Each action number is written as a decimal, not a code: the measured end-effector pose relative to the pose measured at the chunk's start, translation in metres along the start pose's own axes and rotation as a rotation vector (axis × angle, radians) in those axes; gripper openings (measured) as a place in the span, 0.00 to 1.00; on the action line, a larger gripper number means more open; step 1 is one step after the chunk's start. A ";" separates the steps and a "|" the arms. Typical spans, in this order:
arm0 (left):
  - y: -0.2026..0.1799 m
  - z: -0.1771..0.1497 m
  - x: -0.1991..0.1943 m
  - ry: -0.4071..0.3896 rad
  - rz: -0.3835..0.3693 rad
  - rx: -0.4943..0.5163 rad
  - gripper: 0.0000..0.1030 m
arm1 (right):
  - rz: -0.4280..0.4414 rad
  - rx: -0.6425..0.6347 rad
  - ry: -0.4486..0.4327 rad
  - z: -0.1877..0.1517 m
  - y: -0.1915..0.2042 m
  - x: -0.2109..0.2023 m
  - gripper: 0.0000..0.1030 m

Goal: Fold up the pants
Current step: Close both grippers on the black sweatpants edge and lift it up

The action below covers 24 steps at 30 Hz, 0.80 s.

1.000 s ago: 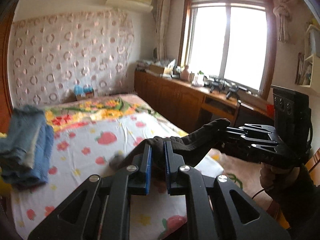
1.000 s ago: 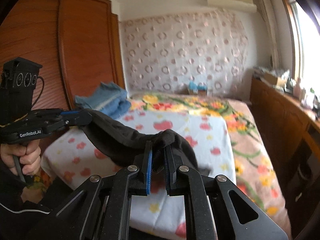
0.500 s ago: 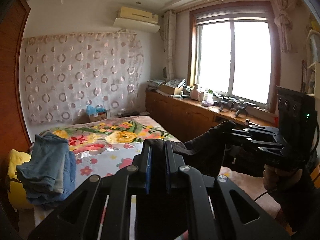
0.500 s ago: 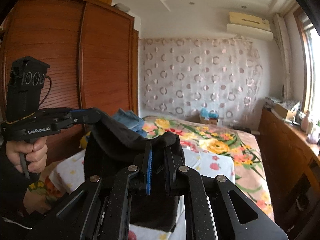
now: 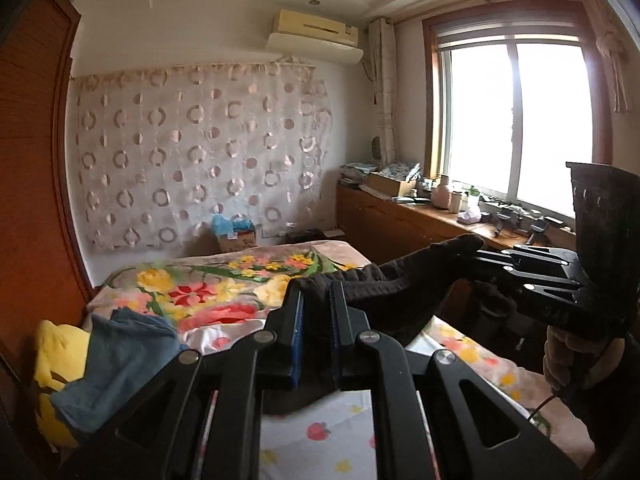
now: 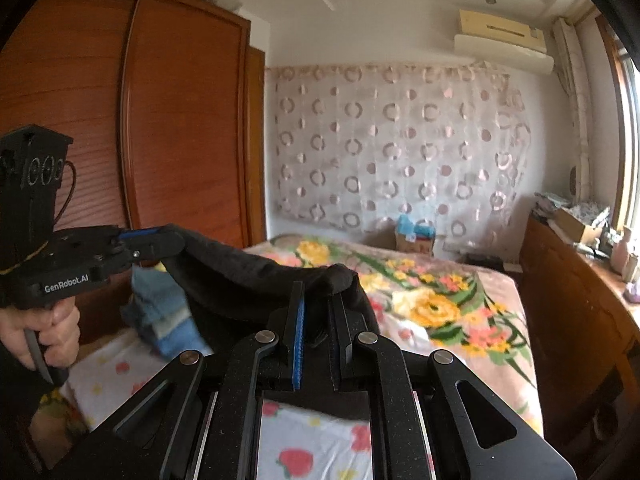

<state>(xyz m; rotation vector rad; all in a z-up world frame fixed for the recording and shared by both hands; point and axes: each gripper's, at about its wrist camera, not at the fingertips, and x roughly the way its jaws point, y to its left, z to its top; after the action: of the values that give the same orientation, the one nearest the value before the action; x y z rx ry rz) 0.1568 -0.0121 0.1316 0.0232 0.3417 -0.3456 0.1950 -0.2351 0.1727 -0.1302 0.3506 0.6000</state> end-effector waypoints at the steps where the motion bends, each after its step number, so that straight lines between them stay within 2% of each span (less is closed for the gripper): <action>1: 0.001 -0.008 0.003 0.023 -0.003 0.003 0.08 | 0.013 0.006 0.022 -0.004 0.000 0.005 0.07; 5: 0.005 -0.053 0.012 0.119 0.002 0.004 0.08 | 0.042 0.022 0.156 -0.052 0.007 0.030 0.07; 7: 0.005 -0.081 0.010 0.160 0.000 -0.001 0.08 | 0.099 0.062 0.215 -0.081 0.015 0.035 0.07; 10: 0.003 -0.112 0.002 0.204 -0.022 -0.029 0.08 | 0.098 0.038 0.260 -0.114 0.036 0.031 0.07; 15: -0.002 -0.152 -0.011 0.257 -0.046 -0.061 0.08 | 0.102 0.053 0.308 -0.145 0.055 0.025 0.07; 24: -0.008 -0.191 -0.030 0.288 -0.071 -0.095 0.08 | 0.081 0.097 0.363 -0.184 0.070 0.005 0.07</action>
<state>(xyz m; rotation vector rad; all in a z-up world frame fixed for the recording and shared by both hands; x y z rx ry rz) 0.0653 0.0057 -0.0378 -0.0331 0.6445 -0.3963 0.1066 -0.2153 -0.0022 -0.1324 0.7382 0.6381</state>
